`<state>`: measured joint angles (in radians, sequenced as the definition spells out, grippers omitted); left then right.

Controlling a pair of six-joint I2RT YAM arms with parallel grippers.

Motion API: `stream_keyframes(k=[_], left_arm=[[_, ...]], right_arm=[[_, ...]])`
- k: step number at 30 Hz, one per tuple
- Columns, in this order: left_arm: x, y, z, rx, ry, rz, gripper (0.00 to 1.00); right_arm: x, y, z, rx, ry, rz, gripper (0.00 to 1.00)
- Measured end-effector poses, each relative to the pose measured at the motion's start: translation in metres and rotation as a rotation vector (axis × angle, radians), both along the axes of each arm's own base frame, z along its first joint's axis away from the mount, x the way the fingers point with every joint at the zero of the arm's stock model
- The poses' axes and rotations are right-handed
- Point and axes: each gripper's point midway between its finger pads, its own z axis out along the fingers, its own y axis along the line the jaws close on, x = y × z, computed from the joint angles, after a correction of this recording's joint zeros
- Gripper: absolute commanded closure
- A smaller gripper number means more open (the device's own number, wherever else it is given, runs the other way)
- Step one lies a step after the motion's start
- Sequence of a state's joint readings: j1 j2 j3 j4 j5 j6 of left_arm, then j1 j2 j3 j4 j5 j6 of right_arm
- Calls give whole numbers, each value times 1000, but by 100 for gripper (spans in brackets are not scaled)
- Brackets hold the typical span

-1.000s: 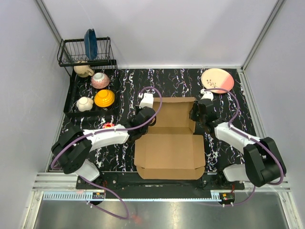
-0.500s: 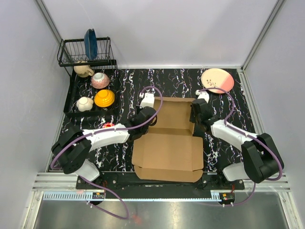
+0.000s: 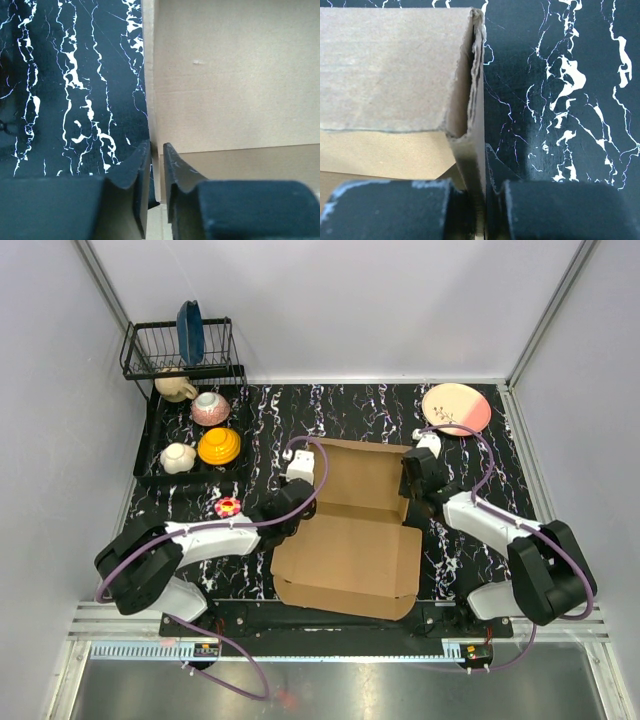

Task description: Fold the paper box

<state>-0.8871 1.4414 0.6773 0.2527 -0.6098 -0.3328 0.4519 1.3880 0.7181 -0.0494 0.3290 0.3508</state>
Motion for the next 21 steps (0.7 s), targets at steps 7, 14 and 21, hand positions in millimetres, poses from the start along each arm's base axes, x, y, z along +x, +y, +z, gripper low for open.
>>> stream_keyframes(k=[7, 14, 21], left_arm=[[1, 4, -2, -67, -105, -6, 100], [-3, 11, -10, -135, -235, -10, 100], [-15, 13, -21, -70, -333, -10, 100]], right_arm=[[-11, -2, 3, 21, -28, 8, 76], [-21, 4, 21, 83, -79, 32, 46], [-30, 7, 49, 163, -151, 51, 37]])
